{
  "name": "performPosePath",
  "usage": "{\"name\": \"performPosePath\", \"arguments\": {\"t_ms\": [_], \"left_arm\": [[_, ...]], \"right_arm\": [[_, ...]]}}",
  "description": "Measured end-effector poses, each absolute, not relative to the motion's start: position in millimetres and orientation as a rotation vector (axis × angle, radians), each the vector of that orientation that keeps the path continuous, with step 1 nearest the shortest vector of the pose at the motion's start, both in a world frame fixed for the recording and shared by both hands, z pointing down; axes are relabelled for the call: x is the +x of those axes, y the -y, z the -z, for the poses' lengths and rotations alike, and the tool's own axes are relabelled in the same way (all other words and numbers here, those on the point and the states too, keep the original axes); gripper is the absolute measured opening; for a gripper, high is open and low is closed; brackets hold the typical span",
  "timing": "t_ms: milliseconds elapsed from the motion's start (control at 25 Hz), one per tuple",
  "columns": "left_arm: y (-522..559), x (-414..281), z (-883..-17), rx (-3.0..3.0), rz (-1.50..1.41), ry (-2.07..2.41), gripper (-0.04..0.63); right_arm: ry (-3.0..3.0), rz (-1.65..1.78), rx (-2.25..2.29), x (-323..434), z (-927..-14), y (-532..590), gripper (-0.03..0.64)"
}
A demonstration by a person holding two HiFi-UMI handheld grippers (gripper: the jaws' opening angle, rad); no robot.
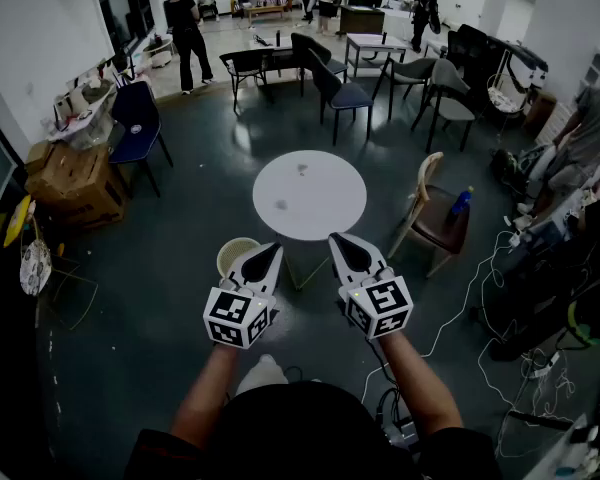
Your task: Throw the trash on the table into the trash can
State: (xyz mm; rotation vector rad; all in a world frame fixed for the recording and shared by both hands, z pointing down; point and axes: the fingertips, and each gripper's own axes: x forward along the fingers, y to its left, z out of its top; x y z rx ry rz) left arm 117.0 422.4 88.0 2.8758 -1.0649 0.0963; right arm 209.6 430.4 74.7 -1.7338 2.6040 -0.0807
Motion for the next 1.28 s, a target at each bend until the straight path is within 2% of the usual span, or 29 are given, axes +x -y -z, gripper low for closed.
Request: {"name": "performPosePath", "arguments": {"t_ms": [560,1280], "left_arm": [[-419,136,-99,2.862,-0.138,1.061,0.008],[-285,143,-115,2.919,-0.237,1.034,0.008]], "right_arm": [[-2.59,0.14,-1.704,231,-82,-421,0.018],[-2.581,0.226,-1.764,230,-103,-280,0.018]]}}
